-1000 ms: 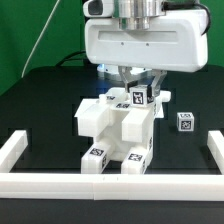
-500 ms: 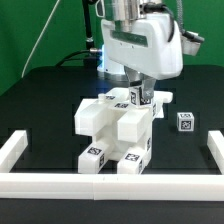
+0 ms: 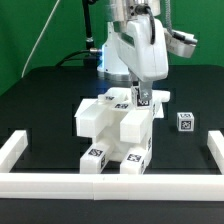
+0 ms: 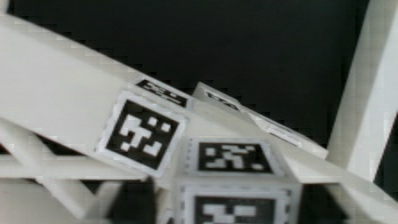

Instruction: Assemble chair

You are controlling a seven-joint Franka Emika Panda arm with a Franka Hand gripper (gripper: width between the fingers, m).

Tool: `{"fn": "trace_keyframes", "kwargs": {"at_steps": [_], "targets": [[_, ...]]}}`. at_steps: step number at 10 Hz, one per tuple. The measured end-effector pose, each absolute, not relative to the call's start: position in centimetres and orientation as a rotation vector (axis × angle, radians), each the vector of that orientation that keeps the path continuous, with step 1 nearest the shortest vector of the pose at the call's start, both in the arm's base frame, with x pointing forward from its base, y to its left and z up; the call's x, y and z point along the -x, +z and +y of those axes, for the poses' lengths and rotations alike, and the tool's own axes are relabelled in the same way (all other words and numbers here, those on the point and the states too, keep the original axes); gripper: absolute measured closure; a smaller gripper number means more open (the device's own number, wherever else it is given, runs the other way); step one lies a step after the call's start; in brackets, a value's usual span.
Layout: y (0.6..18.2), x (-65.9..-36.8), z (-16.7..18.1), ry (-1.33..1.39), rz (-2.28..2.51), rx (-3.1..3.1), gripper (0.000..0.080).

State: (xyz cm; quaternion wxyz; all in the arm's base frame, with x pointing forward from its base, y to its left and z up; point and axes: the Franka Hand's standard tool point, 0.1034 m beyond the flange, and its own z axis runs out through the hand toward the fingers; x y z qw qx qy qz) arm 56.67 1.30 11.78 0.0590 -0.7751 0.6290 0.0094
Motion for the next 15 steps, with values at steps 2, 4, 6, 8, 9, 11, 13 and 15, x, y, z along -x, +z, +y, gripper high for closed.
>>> {"fn": "trace_keyframes", "kwargs": {"at_steps": [2, 4, 6, 8, 9, 11, 13, 15], "targets": [[11.9, -56.8, 1.7, -0.019, 1.535, 2.603, 0.0191], [12.0, -56.9, 2.8, -0.057, 1.062, 2.856, 0.0152], [11.9, -56.7, 2.7, -0.072, 0.798, 2.949, 0.0151], [11.9, -56.9, 2.4, -0.089, 0.43, 3.065, 0.0151], [11.9, -57.2, 1.9, -0.098, 0.214, 3.1, 0.0151], [11.5, -57.2, 1.1, -0.109, -0.033, 3.119, 0.0151], [11.5, -57.2, 1.3, -0.111, -0.029, 3.118, 0.0151], [11.4, -57.2, 1.3, -0.11, 0.017, 3.117, 0.0428]]}}
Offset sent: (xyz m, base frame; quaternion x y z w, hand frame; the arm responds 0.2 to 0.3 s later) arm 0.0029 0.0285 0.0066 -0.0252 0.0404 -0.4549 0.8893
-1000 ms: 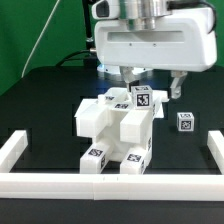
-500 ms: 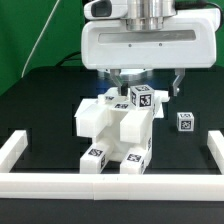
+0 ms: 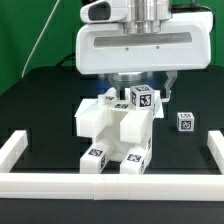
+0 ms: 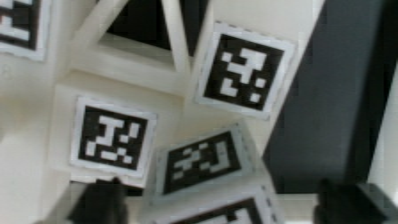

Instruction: Assemble chair

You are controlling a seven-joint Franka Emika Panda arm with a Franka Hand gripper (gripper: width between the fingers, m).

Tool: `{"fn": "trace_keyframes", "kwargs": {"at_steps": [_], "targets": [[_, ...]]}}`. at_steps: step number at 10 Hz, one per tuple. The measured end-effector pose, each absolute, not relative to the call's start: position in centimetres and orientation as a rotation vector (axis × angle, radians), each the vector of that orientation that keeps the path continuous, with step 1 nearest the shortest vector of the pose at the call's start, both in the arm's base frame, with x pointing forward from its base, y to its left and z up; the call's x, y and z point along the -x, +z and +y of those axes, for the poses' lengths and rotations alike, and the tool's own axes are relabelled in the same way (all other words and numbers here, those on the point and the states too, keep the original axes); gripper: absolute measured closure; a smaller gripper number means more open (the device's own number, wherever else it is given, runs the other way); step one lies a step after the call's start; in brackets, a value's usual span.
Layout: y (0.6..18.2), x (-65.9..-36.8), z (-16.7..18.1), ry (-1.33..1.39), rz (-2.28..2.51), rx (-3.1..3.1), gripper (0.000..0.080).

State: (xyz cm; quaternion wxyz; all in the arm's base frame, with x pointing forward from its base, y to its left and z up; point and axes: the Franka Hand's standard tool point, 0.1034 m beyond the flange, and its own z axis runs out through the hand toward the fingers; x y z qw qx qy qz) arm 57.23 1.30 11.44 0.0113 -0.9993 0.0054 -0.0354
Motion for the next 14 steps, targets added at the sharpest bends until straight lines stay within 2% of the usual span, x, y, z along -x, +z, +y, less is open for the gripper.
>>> {"fn": "trace_keyframes", "kwargs": {"at_steps": [1, 2, 7, 12, 14], "targets": [[11.45, -57.23, 1.33, -0.11, 0.128, 3.11, 0.0428], [11.44, -57.23, 1.33, -0.107, 0.263, 3.099, 0.0516], [11.42, -57.33, 1.17, -0.092, 0.952, 2.934, 0.0516], [11.32, -57.38, 1.31, -0.049, 1.722, 2.472, 0.0515], [11.32, -57.39, 1.32, -0.049, 1.713, 2.475, 0.0514]]}}
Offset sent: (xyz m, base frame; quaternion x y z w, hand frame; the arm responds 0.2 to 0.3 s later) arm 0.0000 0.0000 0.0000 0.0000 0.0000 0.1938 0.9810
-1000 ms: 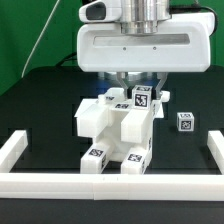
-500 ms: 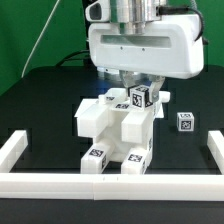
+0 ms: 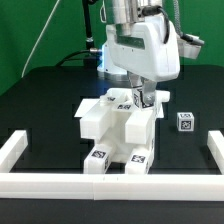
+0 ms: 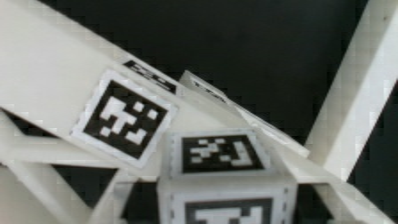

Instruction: Assemble chair

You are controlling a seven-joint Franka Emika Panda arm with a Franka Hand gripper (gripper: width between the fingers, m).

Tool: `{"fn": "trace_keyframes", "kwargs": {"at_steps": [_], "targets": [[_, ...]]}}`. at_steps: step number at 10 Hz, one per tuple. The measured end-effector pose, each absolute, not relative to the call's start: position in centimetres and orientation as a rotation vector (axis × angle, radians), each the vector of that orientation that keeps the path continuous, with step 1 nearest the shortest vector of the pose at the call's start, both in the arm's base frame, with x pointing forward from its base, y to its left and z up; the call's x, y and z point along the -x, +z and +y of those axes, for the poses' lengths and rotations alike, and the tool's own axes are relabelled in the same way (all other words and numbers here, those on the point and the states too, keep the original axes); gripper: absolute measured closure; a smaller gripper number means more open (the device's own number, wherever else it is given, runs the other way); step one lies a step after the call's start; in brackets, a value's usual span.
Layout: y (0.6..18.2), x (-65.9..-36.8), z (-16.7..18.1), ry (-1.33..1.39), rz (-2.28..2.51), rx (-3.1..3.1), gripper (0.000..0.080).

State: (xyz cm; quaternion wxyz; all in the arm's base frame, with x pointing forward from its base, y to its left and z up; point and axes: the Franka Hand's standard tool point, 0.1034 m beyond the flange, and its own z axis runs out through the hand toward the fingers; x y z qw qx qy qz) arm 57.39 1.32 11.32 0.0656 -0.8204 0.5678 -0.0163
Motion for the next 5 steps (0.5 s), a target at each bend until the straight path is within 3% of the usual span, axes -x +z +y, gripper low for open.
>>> {"fn": "trace_keyframes", "kwargs": {"at_steps": [1, 3, 5], "targets": [[11.32, -57.39, 1.33, -0.05, 1.696, 2.487, 0.0514], [11.46, -57.57, 1.56, -0.07, 1.487, 2.62, 0.02], [11.65, -57.76, 1.91, -0.111, 0.993, 2.88, 0.0165]]}}
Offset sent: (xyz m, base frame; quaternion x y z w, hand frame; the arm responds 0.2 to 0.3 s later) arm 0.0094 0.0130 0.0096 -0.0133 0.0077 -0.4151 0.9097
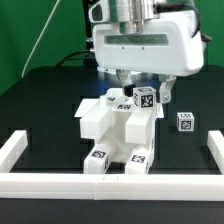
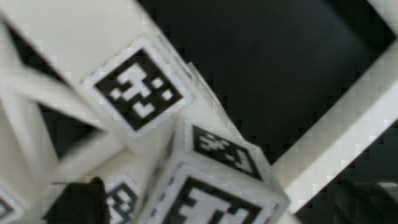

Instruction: Assemble chair

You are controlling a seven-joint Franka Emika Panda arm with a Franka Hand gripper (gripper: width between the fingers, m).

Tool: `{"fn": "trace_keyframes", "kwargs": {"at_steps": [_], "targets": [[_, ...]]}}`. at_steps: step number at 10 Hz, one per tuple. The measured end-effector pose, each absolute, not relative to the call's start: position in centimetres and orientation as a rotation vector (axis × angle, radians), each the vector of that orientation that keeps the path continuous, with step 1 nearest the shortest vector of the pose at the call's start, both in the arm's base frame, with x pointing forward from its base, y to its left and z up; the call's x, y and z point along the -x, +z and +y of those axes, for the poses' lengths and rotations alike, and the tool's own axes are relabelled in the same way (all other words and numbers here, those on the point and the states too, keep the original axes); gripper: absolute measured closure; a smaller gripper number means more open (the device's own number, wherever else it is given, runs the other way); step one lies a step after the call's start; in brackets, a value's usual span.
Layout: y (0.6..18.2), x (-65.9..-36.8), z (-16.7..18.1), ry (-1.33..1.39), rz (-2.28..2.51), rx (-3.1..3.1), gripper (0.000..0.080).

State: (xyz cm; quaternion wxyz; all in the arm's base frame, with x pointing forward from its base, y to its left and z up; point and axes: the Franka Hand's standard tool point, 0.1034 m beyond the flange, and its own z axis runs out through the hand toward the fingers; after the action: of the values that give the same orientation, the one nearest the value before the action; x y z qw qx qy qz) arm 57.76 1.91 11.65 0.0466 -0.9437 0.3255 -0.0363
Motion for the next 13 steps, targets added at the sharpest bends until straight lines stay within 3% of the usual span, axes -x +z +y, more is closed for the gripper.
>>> {"fn": "trace_keyframes", "kwargs": {"at_steps": [2, 7, 10, 13], "targets": [[11.16, -57.17, 1.81, -0.117, 0.568, 3.016, 0.015], [11.13, -57.23, 1.64, -0.127, 0.116, 3.112, 0.015], [11.11, -57.22, 1.64, -0.126, 0.194, 3.106, 0.0518], [11.1, -57.23, 2.05, -0.117, 0.658, 3.03, 0.0517]]}}
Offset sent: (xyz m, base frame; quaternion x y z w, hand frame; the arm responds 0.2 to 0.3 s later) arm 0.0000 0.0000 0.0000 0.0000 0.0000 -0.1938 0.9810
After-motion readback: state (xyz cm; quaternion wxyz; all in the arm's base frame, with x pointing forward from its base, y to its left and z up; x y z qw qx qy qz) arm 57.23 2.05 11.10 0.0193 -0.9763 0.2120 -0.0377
